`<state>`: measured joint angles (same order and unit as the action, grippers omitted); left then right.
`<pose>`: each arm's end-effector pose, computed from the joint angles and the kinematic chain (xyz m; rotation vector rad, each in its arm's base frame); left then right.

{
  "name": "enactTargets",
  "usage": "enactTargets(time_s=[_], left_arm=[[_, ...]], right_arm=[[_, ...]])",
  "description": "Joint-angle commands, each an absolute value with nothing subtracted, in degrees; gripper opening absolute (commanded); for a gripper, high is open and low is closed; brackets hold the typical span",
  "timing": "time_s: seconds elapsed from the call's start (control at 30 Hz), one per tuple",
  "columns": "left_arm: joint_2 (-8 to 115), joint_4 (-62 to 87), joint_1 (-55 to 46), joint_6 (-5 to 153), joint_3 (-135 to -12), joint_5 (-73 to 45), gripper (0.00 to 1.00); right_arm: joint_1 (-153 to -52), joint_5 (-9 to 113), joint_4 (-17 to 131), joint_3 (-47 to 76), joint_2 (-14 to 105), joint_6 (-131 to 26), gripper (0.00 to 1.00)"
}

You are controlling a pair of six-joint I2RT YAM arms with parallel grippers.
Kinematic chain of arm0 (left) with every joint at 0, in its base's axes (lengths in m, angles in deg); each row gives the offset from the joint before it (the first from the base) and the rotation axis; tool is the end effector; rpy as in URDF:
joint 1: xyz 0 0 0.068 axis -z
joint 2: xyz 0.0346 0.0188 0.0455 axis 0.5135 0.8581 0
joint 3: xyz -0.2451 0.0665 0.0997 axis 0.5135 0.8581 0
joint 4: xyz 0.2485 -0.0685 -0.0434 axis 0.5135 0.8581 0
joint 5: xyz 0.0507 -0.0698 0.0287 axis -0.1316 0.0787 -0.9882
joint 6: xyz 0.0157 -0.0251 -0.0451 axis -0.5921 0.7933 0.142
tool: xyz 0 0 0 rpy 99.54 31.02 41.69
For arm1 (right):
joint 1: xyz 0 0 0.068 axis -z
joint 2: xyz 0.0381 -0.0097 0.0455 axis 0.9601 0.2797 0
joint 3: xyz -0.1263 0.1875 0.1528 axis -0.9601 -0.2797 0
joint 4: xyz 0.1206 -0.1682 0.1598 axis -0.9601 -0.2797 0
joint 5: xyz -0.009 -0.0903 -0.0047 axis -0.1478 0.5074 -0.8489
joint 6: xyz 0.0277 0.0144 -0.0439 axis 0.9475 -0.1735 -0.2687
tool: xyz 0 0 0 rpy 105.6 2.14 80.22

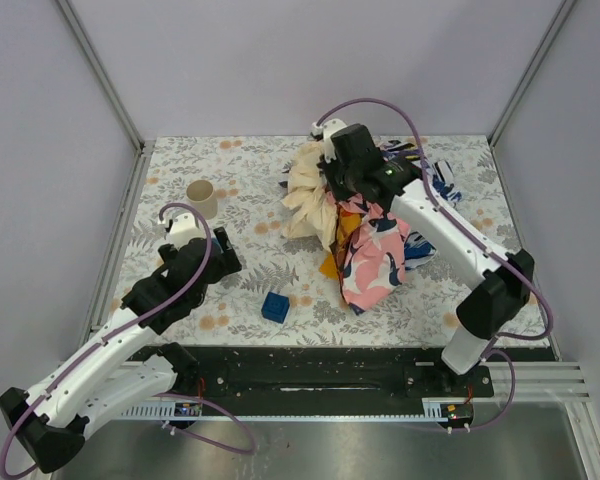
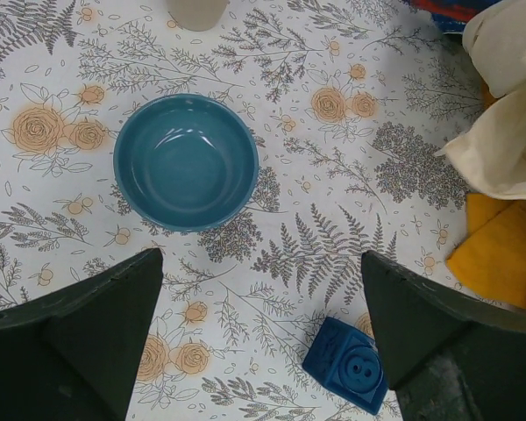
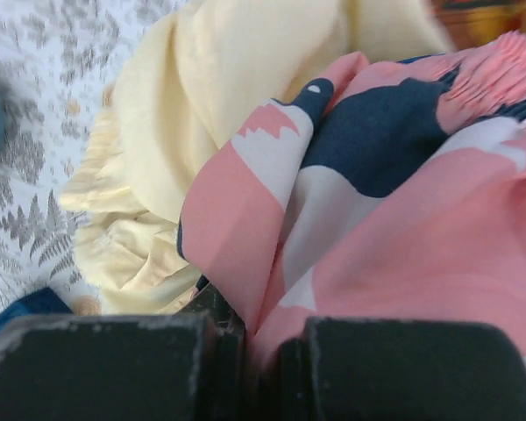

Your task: Pick out a specific cloth from the pile

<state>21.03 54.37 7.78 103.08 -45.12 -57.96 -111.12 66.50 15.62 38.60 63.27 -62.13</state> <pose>0.1317 -0.0787 0.2912 -0.3650 2.0780 -0.1192 0.3096 0.2308 0.3667 -0.7192 2.1692 0.1773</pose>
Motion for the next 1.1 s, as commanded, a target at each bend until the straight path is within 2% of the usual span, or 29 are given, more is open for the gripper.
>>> enactTargets(time_s=[0.0, 0.2, 0.3, 0.43, 0.7, 1.07], left_arm=[[21.05, 53.27, 7.6, 103.9, -45.7, -59.57, 0.99], [23.77, 50.99, 7.51, 102.5, -46.92, -56.42, 0.99], [26.4, 48.01, 7.6, 100.83, -48.15, -52.55, 0.99], [32.54, 40.19, 7.6, 97.31, -49.99, -44.65, 0.99], [56.52, 32.27, 11.81, 95.55, -60.97, -30.32, 0.99], [90.63, 33.22, 20.08, 95.63, -88.48, -22.92, 0.99]], right_arm=[[-107.18, 75.79, 24.14, 45.35, 55.7, -62.05, 0.0], [-89.35, 77.12, 25.72, 40.89, 52.62, -53.79, 0.0], [-77.41, 69.85, 27.21, 35.18, 54.1, -47.56, 0.0], [-66.4, 59.64, 26.77, 31.74, 62.88, -40.08, 0.0], [-62.6, 58.92, 26.42, 27.96, 78.97, -36.47, 0.0], [-61.63, 62.17, 30.1, 23.57, 80.48, -35.41, 0.0]])
